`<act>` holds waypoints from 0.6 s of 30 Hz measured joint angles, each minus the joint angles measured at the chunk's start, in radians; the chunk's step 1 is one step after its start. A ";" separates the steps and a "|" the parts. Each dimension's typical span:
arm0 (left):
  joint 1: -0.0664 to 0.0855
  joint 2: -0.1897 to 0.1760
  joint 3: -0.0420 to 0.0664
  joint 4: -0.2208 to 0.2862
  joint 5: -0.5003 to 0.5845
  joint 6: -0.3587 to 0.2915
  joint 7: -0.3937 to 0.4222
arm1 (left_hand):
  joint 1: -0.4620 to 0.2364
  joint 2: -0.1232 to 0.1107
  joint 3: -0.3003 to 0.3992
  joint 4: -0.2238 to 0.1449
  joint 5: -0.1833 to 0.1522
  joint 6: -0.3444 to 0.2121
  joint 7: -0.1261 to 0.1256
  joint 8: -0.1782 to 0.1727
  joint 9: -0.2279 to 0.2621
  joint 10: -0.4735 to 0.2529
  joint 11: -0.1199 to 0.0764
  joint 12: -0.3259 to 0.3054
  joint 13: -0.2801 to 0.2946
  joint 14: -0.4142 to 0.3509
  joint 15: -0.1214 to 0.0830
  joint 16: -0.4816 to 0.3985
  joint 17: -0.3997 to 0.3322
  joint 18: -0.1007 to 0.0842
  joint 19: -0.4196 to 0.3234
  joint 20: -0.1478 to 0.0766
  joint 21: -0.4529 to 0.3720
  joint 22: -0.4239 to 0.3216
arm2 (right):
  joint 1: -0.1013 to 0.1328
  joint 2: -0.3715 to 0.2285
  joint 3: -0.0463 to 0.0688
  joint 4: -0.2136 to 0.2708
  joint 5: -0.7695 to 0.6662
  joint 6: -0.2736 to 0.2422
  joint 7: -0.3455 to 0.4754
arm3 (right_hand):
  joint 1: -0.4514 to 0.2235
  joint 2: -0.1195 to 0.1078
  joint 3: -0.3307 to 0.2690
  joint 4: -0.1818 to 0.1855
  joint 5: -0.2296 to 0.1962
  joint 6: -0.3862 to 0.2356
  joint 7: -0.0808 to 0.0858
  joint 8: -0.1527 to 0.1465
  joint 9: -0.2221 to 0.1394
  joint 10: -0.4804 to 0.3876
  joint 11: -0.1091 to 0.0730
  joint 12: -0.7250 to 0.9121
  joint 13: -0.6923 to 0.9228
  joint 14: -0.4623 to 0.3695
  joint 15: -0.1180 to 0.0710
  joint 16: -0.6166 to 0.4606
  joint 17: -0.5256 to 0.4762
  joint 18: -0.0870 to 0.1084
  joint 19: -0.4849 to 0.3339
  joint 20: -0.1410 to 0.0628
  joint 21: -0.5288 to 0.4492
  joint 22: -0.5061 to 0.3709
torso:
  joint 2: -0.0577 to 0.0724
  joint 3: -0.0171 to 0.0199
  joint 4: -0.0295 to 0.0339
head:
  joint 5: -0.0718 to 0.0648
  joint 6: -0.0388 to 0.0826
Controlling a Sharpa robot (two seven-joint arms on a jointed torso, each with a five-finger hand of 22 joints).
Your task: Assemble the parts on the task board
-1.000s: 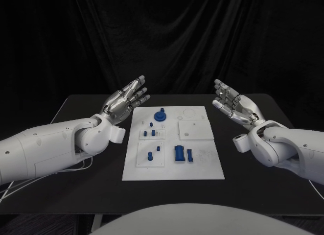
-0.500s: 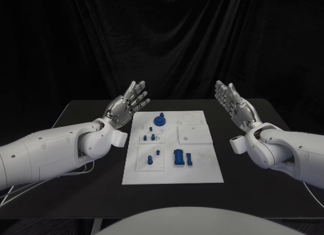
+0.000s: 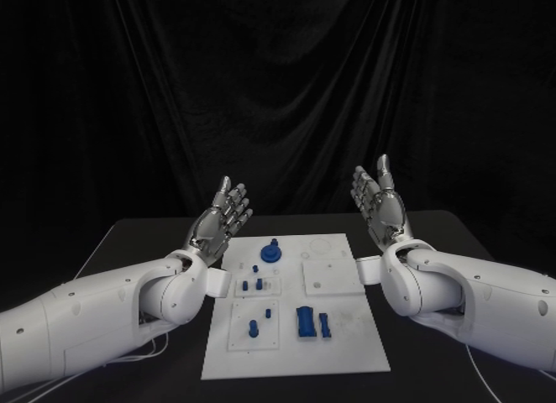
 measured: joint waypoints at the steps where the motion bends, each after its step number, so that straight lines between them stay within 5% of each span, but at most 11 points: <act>1: -0.003 0.001 0.007 0.007 -0.002 -0.029 -0.005 | -0.019 -0.004 0.008 -0.007 -0.008 -0.001 -0.001 0.000 0.000 0.000 0.000 0.000 0.000 0.000 -0.004 0.000 0.000 -0.011 0.000 -0.010 0.000 0.000 | -0.002 0.003 0.004 0.001 0.010 -0.013 -0.005 | 0.000 0.000 0.000 0.000 0.000 0.000 0.000 0.000 0.000 0.000 0.000 0.000 0.000 0.000 0.000 0.000 0.000 0.000 0.000 0.000 0.000 0.000 | 0.002 0.0004 -0.0004 | -0.001 0.010; 3: -0.009 0.002 0.025 0.023 -0.006 -0.097 -0.016 | -0.055 -0.025 0.029 -0.016 -0.022 -0.011 0.000 0.000 0.000 0.000 0.000 0.000 0.000 0.002 -0.005 0.000 0.000 -0.011 0.000 -0.028 -0.004 0.000 | -0.003 0.006 0.008 0.002 0.030 -0.038 -0.016 | 0.000 0.000 0.000 0.000 0.000 0.000 0.000 0.000 0.000 0.000 0.000 0.000 0.000 0.000 0.000 0.000 0.000 0.000 0.000 0.000 0.000 0.000 | 0.006 0.0011 -0.0013 | -0.002 0.031; 4: -0.012 0.002 0.032 0.030 -0.008 -0.126 -0.021 | -0.074 -0.036 0.039 -0.019 -0.028 -0.011 0.000 0.000 0.000 0.000 0.000 0.000 0.000 0.002 -0.005 0.000 0.000 -0.026 0.000 -0.036 -0.004 0.000 | -0.003 0.007 0.008 0.003 0.036 -0.046 -0.020 | 0.000 0.000 0.000 0.000 0.000 0.000 0.000 0.000 0.000 0.000 0.000 0.000 0.000 0.000 0.000 0.000 0.000 0.000 0.000 0.000 0.000 0.000 | 0.007 0.0014 -0.0016 | -0.002 0.037; 7: -0.020 0.005 0.053 0.050 -0.015 -0.221 -0.038 | -0.123 -0.061 0.062 -0.043 -0.039 -0.018 0.000 0.000 0.000 0.000 0.000 0.000 0.000 0.002 -0.005 0.000 0.000 -0.026 0.000 -0.047 -0.004 0.000 | -0.003 0.007 0.008 0.003 0.052 -0.066 -0.030 | 0.000 0.000 0.000 0.000 0.000 0.000 0.000 0.000 0.000 0.000 0.000 0.000 0.000 0.000 0.000 0.000 0.000 0.000 0.000 0.000 0.000 0.000 | 0.011 0.0023 -0.0028 | -0.004 0.053; 11: -0.027 0.007 0.073 0.069 -0.023 -0.328 -0.058 | -0.178 -0.080 0.074 -0.080 -0.046 -0.018 0.000 0.000 -0.001 0.000 0.000 0.000 0.000 0.002 -0.005 0.000 0.000 -0.042 -0.001 -0.057 -0.004 0.000 | -0.003 0.006 0.008 0.003 0.065 -0.081 -0.038 | 0.000 0.000 0.000 0.000 0.000 0.000 0.000 0.000 0.000 0.000 0.000 0.000 0.000 0.000 0.000 0.000 0.000 0.000 0.000 0.000 0.000 0.000 | 0.014 0.0028 -0.0033 | -0.004 0.061; 18: -0.033 0.008 0.087 0.084 -0.032 -0.445 -0.081 | -0.253 -0.094 0.086 -0.101 -0.052 -0.025 0.000 0.000 -0.001 0.000 0.000 0.000 0.000 0.002 -0.005 0.000 0.000 -0.042 -0.001 -0.064 -0.004 0.000 | -0.004 0.006 0.008 0.003 0.076 -0.094 -0.045 | 0.000 0.000 0.000 0.000 0.000 0.000 0.000 0.000 0.000 0.000 0.000 0.000 0.000 0.000 0.000 0.000 0.000 0.000 0.000 0.000 0.000 0.000 | 0.015 0.0031 -0.0035 | -0.004 0.063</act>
